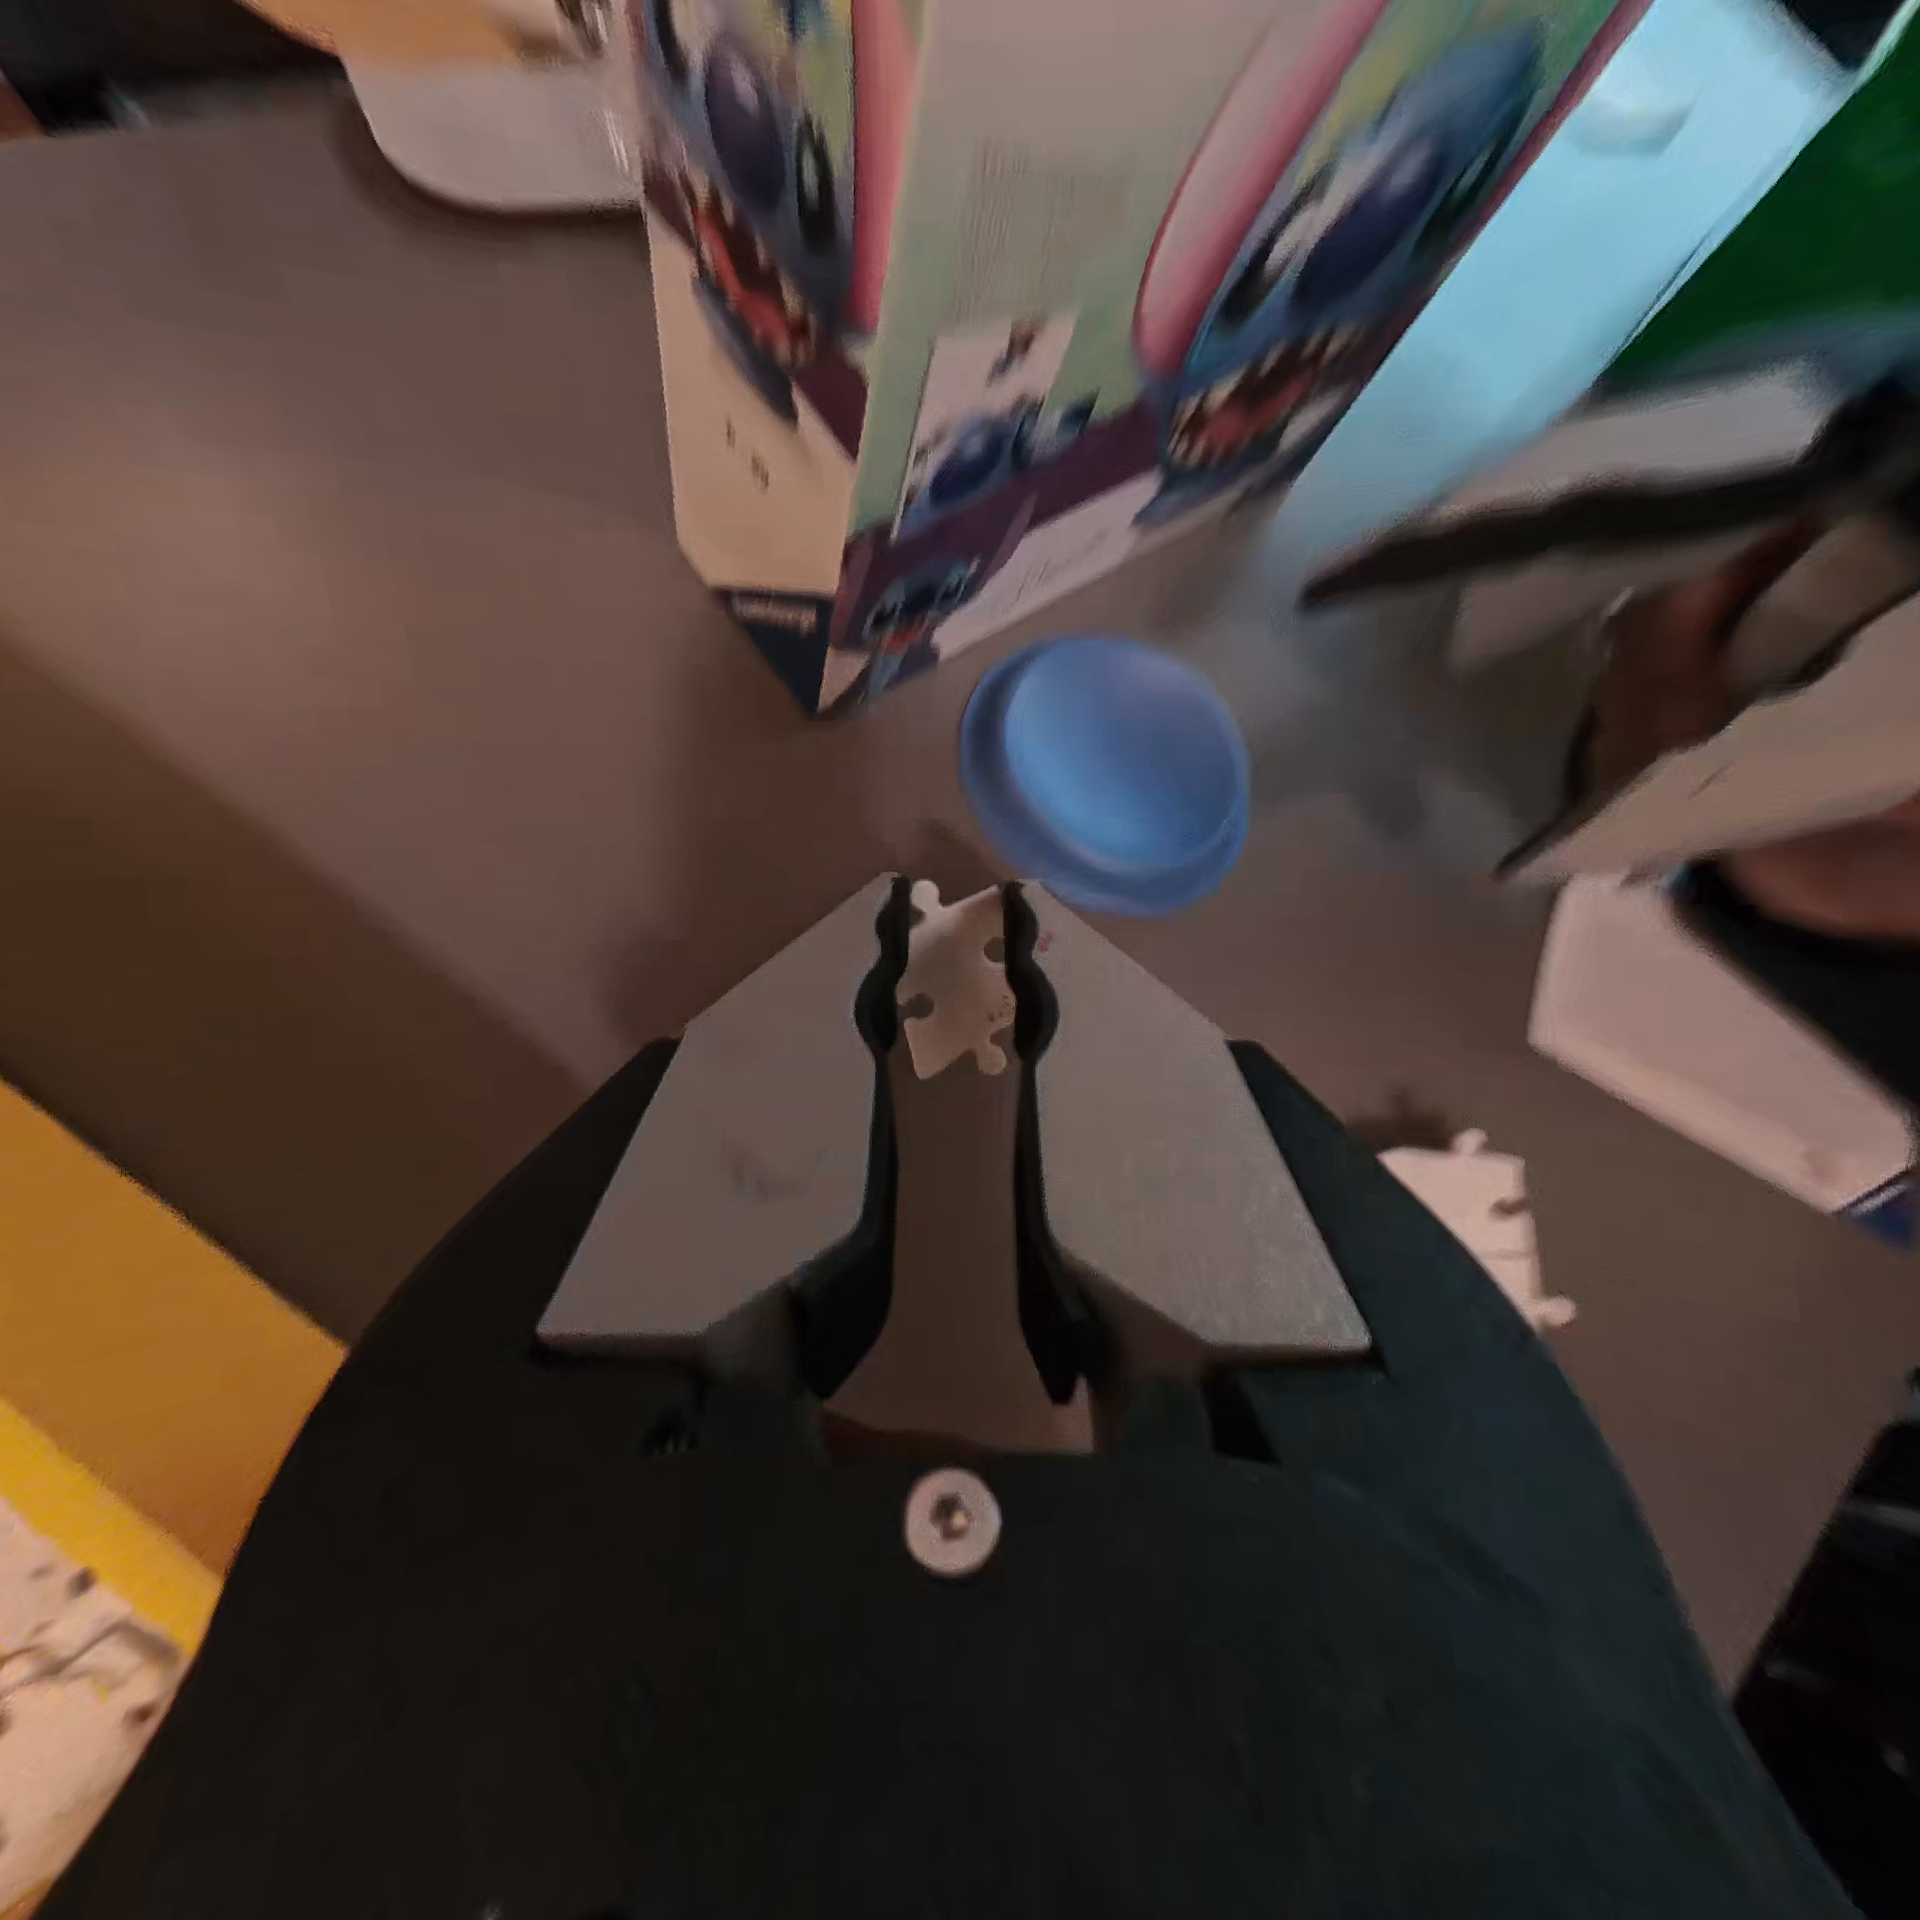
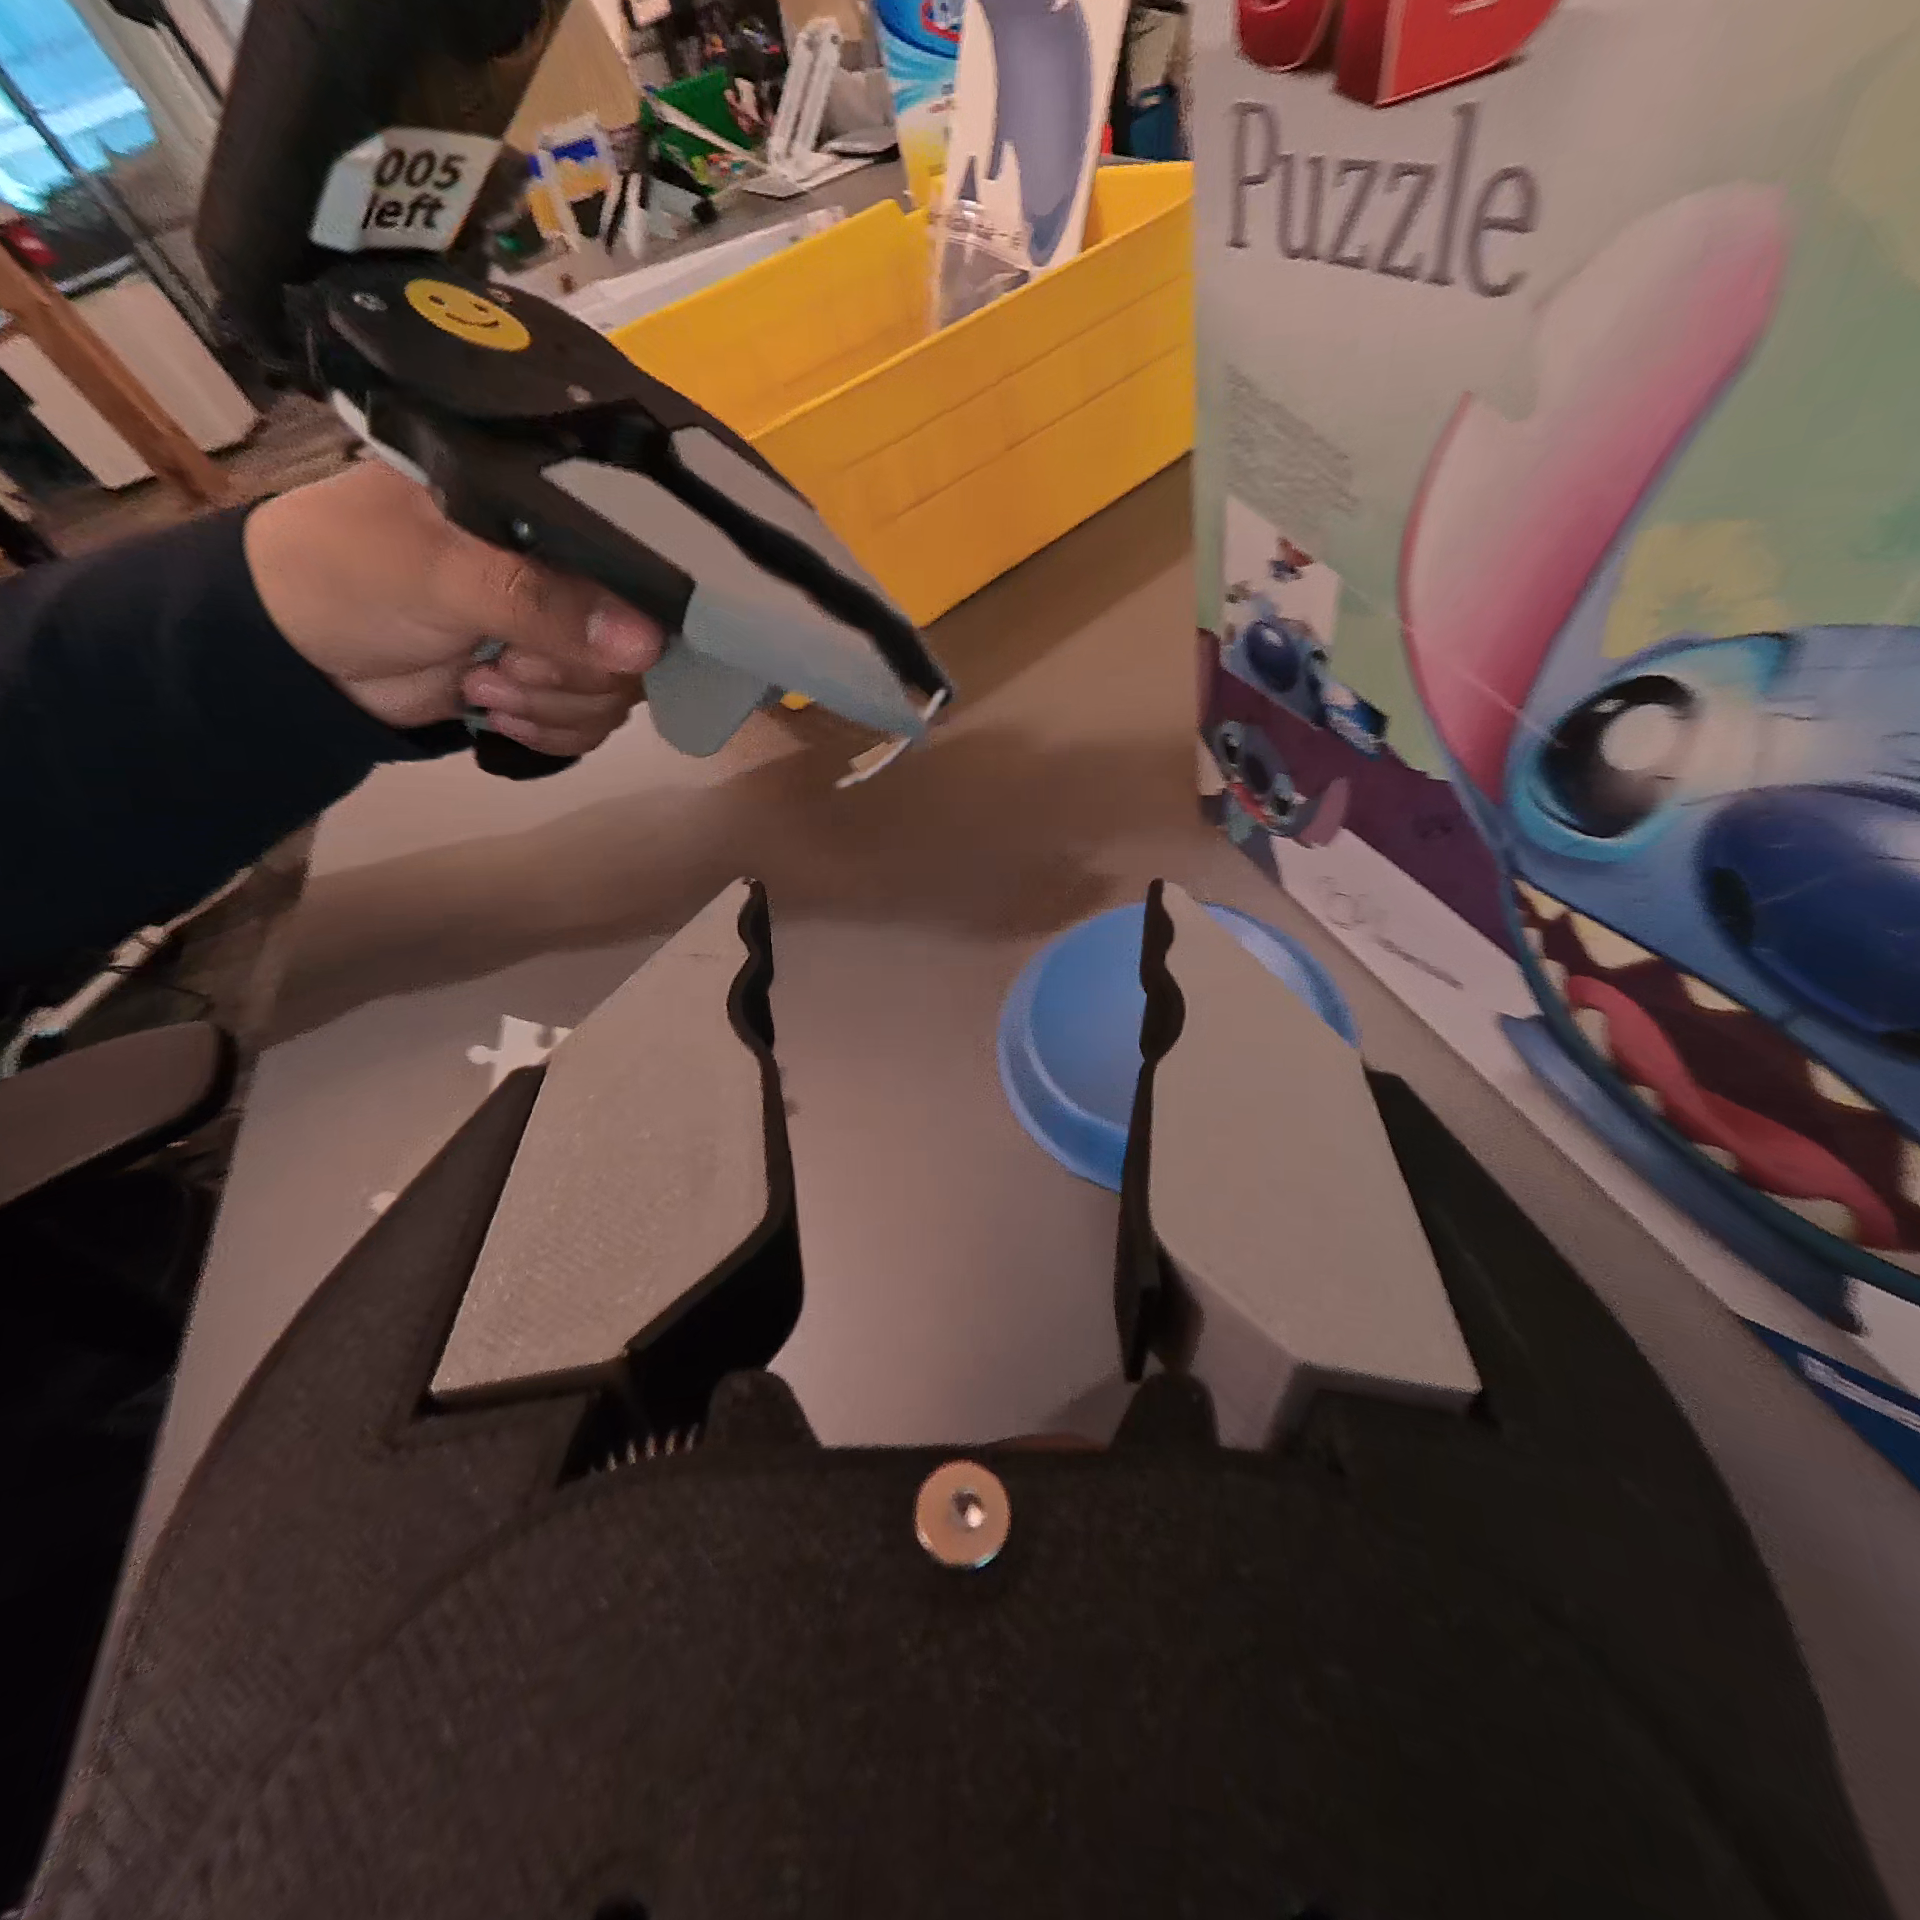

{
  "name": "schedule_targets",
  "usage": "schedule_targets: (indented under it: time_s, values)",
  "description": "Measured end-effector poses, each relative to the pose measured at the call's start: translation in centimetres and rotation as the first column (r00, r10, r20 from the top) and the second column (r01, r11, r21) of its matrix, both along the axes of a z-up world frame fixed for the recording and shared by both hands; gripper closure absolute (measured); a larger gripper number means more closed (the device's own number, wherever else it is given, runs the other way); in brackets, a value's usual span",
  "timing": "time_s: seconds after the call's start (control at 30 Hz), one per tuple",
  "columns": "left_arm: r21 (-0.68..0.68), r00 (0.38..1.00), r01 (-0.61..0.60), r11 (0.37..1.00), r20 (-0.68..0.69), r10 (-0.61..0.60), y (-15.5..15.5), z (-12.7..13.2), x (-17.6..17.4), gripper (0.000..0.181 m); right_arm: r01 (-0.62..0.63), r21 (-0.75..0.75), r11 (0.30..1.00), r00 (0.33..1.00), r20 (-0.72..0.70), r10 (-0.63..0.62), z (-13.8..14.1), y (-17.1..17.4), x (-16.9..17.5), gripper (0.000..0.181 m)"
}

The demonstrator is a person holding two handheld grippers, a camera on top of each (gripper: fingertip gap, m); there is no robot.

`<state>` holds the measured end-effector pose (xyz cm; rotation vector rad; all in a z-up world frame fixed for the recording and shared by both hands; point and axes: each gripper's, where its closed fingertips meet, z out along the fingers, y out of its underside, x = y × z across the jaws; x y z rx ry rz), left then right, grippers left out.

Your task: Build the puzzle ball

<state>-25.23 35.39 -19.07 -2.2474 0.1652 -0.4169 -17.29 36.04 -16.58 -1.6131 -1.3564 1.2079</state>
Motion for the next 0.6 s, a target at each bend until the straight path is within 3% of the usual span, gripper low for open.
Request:
schedule_targets:
  time_s: [0.13, 0.37, 0.47, 0.6]
  values:
    - [0.124, 0.982, -0.044, 0.991, 0.186, 0.021, 0.8, 4.0, 2.2, 0.166, -0.053, -0.062, 0.997, 0.998, -0.045, 0.050, 0.7, -1.9, -1.1, 0.112]
    - [0.235, 0.984, -0.049, 0.971, 0.179, 0.007, 1.3, 6.5, 6.7, 0.166, -0.079, -0.166, 0.983, 0.990, -0.130, 0.058, 2.0, -2.7, -1.5, 0.130]
    - [0.256, 0.984, -0.041, 0.966, 0.180, -0.006, 1.2, 7.0, 8.1, 0.165, -0.082, -0.184, 0.980, 0.987, -0.151, 0.054, 2.1, -2.2, -1.2, 0.168]
    - [0.258, 0.987, -0.044, 0.965, 0.161, 0.002, 1.0, 6.9, 8.4, 0.170, -0.083, -0.177, 0.981, 0.990, -0.127, 0.060, 1.9, -1.9, -0.7, 0.179]
